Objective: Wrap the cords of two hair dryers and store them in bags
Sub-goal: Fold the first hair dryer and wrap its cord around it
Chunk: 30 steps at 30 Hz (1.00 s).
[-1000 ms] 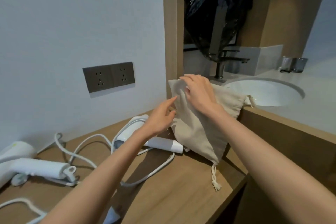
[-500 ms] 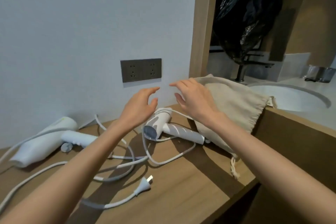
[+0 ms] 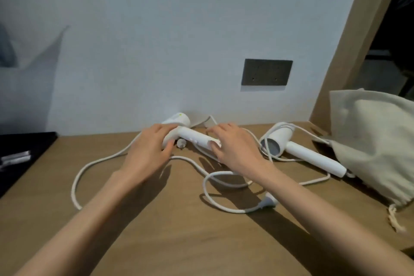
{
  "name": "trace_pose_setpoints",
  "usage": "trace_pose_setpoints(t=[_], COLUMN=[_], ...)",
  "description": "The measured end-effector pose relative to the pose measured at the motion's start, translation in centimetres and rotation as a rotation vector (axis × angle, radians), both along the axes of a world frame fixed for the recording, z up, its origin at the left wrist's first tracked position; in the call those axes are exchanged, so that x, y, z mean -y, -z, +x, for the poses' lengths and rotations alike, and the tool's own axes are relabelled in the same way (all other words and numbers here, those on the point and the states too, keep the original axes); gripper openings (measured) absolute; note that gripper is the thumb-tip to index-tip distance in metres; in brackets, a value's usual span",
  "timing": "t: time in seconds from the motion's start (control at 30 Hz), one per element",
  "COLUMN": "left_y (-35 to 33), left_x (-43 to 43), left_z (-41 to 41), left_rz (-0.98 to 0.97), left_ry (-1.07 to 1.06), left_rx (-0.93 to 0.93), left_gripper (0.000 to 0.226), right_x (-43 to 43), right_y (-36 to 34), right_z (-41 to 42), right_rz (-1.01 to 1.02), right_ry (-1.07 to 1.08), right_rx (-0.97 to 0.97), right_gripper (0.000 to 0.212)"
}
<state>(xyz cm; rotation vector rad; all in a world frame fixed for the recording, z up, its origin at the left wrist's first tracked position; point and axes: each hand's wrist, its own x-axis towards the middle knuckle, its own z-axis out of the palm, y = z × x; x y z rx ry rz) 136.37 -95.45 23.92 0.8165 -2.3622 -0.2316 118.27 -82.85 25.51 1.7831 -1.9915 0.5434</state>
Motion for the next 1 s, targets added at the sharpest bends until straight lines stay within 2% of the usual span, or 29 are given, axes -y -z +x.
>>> trace_pose_setpoints(t=[0.1, 0.3, 0.5, 0.6, 0.7, 0.83, 0.93, 1.0], left_y=[2.4, 4.6, 4.9, 4.7, 4.2, 3.4, 2.7, 2.1], left_x=[1.5, 2.9, 2.7, 2.2, 2.2, 2.5, 2.7, 2.7], left_z=[1.8, 2.4, 2.3, 2.4, 2.7, 3.3, 3.9, 4.4], left_rz=[0.065, 0.152, 0.09, 0.02, -0.069, -0.103, -0.051, 0.011], left_ry=[-0.067, -0.105, -0.149, -0.154, -0.127, -0.227, -0.267, -0.237], left_rx=[-0.01, -0.025, 0.038, 0.032, -0.05, -0.038, -0.059, -0.177], left_gripper=[0.039, 0.047, 0.05, 0.05, 0.052, 0.056, 0.052, 0.043], right_x=[3.0, 6.1, 6.8, 6.7, 6.3, 6.0, 5.8, 5.2], right_y=[1.2, 3.3, 4.7, 5.0, 5.2, 4.8, 4.0, 3.4], right_z=[-0.1, -0.3, -0.5, -0.7, -0.8, -0.5, -0.3, -0.7], right_rz=[0.11, 0.127, 0.17, 0.122, 0.051, -0.111, -0.227, -0.274], right_ry=[0.023, 0.074, 0.18, 0.189, 0.139, 0.007, -0.047, -0.085], right_rx=[0.153, 0.189, 0.067, 0.077, 0.074, -0.056, -0.172, -0.211], right_gripper=[0.034, 0.033, 0.04, 0.042, 0.045, 0.044, 0.045, 0.046])
